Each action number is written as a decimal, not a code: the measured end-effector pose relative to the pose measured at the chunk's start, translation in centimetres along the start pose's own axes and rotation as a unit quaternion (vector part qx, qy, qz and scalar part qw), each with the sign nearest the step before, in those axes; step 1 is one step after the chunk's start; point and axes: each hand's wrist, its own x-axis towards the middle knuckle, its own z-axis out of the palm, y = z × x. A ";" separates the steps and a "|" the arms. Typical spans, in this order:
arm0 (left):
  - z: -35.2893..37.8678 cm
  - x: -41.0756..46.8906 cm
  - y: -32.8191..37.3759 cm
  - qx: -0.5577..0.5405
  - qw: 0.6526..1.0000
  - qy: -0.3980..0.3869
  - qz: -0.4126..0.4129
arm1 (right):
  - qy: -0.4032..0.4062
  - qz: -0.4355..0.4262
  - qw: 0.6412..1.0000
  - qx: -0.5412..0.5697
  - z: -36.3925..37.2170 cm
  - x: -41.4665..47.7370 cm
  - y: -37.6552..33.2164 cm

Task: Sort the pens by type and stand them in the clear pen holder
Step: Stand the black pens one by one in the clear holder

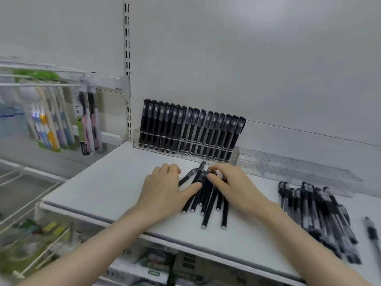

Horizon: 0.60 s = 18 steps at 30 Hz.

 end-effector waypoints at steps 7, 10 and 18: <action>0.4 0.8 1.7 -0.032 0.996 -0.076 -0.040 | -0.040 0.004 0.999 0.019 1.4 -0.6 1.3; -0.5 2.0 1.7 -0.048 0.991 -0.120 -0.045 | -0.050 0.009 0.999 0.002 1.5 -0.7 1.3; -1.7 2.8 2.1 -0.041 0.981 -0.183 -0.046 | -0.063 0.027 0.998 -0.004 1.1 -0.9 0.6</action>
